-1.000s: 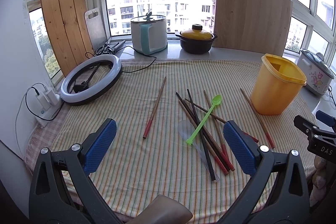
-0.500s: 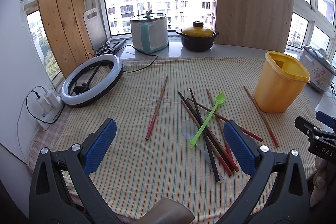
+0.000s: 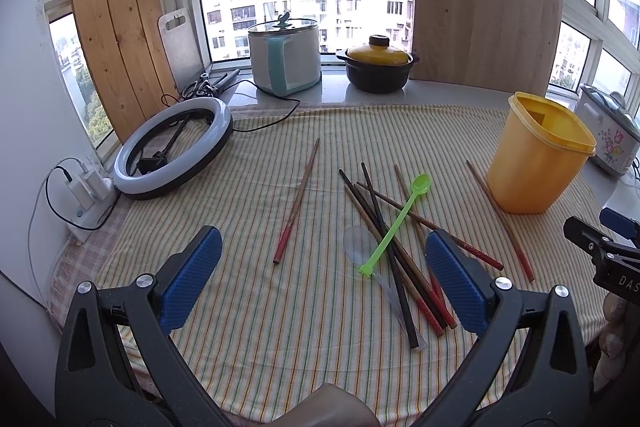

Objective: Organize utensils

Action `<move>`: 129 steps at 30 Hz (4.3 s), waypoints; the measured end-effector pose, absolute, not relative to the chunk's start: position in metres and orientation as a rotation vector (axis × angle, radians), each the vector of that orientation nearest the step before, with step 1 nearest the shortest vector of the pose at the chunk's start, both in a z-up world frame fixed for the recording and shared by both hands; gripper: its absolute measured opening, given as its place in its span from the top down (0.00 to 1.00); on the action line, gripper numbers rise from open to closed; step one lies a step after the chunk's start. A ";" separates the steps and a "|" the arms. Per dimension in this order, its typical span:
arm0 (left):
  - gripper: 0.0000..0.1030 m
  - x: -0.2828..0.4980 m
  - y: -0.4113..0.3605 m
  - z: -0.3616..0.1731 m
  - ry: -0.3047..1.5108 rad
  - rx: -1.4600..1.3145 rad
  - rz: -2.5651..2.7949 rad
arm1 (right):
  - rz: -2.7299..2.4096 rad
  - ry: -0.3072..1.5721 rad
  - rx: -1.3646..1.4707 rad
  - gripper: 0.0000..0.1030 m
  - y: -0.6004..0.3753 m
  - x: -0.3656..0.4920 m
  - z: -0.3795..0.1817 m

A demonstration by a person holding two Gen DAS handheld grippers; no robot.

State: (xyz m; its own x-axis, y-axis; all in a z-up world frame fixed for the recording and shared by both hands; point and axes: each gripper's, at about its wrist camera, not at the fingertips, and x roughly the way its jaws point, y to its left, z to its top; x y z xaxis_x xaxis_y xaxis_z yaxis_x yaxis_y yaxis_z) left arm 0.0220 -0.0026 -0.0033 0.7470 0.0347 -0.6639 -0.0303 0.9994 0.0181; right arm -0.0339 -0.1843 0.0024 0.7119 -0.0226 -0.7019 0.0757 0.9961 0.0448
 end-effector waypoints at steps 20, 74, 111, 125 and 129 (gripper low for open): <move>0.00 0.022 0.004 -0.003 0.719 0.004 0.037 | -0.065 0.773 0.089 0.16 -0.192 -0.032 0.004; 0.73 0.178 0.062 -0.101 1.027 -0.111 -0.163 | 0.061 1.212 0.235 0.74 -0.114 0.177 -0.083; 0.96 0.241 0.058 -0.126 1.119 -0.105 -0.170 | 0.069 1.197 0.313 1.00 -0.124 0.190 -0.089; 0.96 0.222 0.076 -0.098 1.051 -0.215 -0.208 | 0.126 1.090 0.257 1.00 -0.116 0.171 -0.051; 0.96 0.212 0.076 -0.079 1.004 -0.245 -0.247 | 0.139 1.038 0.221 1.00 -0.114 0.160 -0.034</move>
State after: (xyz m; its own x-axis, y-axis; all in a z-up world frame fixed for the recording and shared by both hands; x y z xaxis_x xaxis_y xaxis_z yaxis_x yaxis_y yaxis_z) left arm 0.2119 0.0762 -0.0793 0.5139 -0.3145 -0.7981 0.0909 0.9451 -0.3139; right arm 0.1600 -0.1144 -0.0338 0.5019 0.2186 -0.8369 -0.0099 0.9689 0.2472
